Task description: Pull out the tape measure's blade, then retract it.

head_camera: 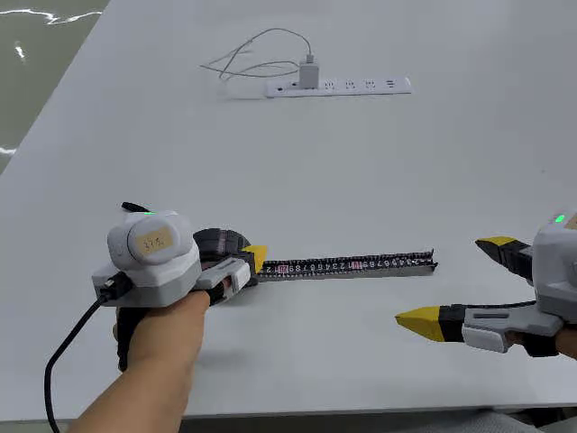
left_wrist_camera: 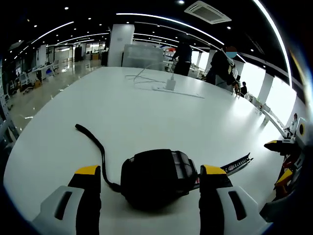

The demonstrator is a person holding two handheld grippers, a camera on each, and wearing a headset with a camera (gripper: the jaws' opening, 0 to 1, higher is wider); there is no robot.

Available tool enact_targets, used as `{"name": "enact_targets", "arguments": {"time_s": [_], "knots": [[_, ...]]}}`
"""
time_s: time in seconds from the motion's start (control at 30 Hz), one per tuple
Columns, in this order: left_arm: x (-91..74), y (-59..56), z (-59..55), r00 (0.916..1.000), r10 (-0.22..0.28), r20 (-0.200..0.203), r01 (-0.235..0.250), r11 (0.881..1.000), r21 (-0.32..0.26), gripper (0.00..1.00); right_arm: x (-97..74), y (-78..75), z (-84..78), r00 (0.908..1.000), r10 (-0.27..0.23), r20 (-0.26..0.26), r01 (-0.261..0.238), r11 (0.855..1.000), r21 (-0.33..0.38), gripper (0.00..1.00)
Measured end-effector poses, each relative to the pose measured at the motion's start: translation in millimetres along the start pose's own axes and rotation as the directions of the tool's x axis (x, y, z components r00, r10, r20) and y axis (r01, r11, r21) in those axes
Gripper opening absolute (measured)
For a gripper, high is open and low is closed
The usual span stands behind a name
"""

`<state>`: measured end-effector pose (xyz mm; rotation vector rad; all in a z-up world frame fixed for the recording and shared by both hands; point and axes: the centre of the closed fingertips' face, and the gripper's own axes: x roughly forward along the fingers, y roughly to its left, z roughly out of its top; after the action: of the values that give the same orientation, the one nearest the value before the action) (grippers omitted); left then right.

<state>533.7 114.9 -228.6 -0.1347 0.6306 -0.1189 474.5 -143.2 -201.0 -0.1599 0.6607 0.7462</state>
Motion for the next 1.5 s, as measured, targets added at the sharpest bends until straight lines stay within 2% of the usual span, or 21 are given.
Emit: {"name": "enact_targets", "arguments": {"time_s": [0.23, 0.47, 0.87, 0.97, 1.07, 1.13, 1.4, 1.5], "knots": [[2.7, -3.2, -3.5, 1.0, -0.006, -0.007, 0.006, 1.0, -0.004, 0.74, 1.7, -0.7, 1.6, 1.0, 0.004, 0.001, -0.004, 1.0, -0.001, 0.95], [5.5, -12.3, -8.4, 0.9991, -0.039, -0.013, 0.039, 0.999, -0.025, 0.63, 2.1, -2.9, 2.1, 1.0, 0.002, 0.001, -0.002, 1.0, -0.001, 0.95], [6.4, -10.7, -8.0, 0.9994, -0.034, -0.006, 0.034, 0.999, -0.025, 0.63, 3.7, -3.5, 0.5, 0.9999, 0.01, -0.004, -0.01, 1.0, -0.008, 0.93], [6.4, -10.8, -8.0, 0.9994, -0.035, -0.006, 0.034, 0.999, -0.026, 0.63, 6.2, -5.3, 0.2, 0.9996, 0.025, -0.008, -0.026, 0.999, -0.036, 0.89], [6.4, -10.9, -7.9, 0.9994, -0.035, -0.005, 0.034, 0.999, -0.03, 0.63, 9.6, -9.8, -1.1, 0.9989, 0.045, -0.014, -0.046, 0.997, -0.068, 0.8], [6.5, -10.9, -7.9, 0.9994, -0.035, -0.007, 0.035, 0.999, -0.031, 0.63, 13.4, -14.5, -3.4, 0.9981, 0.057, -0.024, -0.059, 0.995, -0.083, 0.78], [6.6, -10.6, -7.9, 0.9993, -0.037, -0.01, 0.037, 0.999, -0.031, 0.62, 21.2, -34.8, -12.9, 0.9949, 0.064, -0.078, -0.076, 0.985, -0.157, 0.72], [6.6, -10.5, -7.8, 0.9992, -0.038, -0.009, 0.038, 0.999, -0.031, 0.62, 24.2, -39.3, -19.2, 0.9898, 0.084, -0.115, -0.106, 0.974, -0.202, 0.65]]}}
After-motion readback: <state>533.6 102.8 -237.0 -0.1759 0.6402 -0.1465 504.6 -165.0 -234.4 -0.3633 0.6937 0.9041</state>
